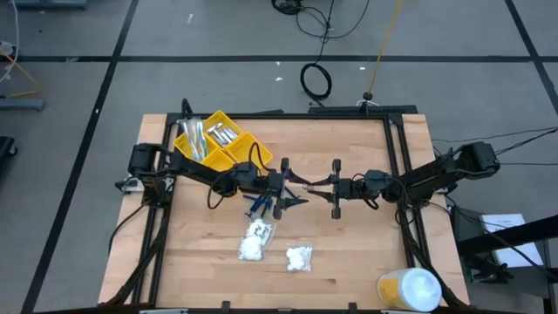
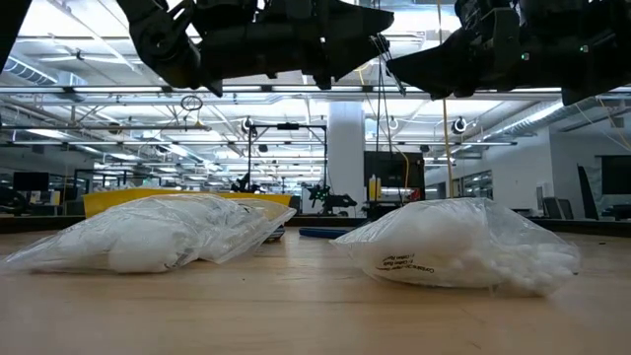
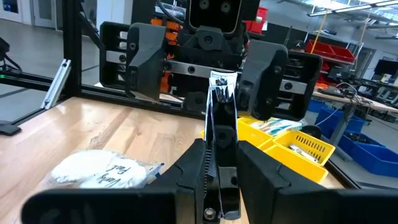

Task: Pick & Place Travel size toiletries
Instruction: Put the silver nail cutter into the top yellow bin

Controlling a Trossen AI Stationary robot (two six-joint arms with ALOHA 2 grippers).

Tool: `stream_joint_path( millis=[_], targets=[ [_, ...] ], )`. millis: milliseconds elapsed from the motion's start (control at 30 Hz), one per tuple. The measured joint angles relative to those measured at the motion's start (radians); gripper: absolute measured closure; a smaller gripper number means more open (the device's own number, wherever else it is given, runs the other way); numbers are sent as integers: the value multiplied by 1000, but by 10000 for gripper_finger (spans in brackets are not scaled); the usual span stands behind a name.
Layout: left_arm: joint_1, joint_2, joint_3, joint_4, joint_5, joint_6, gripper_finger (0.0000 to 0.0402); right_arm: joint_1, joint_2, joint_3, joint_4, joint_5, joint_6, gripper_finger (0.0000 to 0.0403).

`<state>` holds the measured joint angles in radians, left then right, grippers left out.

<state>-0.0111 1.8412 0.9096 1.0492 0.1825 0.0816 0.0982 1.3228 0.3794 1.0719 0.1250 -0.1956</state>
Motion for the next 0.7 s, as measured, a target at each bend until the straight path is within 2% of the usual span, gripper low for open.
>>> stream_joint_path(
  millis=[233, 333, 600, 700],
  targets=[
    [6, 0, 0, -6, 0, -5, 161, 0, 0, 0, 4, 0, 5, 342],
    [6, 0, 0, -3, -2, -1, 200, 0, 0, 0, 6, -2, 6, 342],
    [13, 0, -1, 0, -2, 26, 358, 0, 0, 0, -2, -46, 14, 342],
    [14, 0, -1, -2, -3, 37, 367, 0, 0, 0, -12, -18, 31, 340]
  ],
)
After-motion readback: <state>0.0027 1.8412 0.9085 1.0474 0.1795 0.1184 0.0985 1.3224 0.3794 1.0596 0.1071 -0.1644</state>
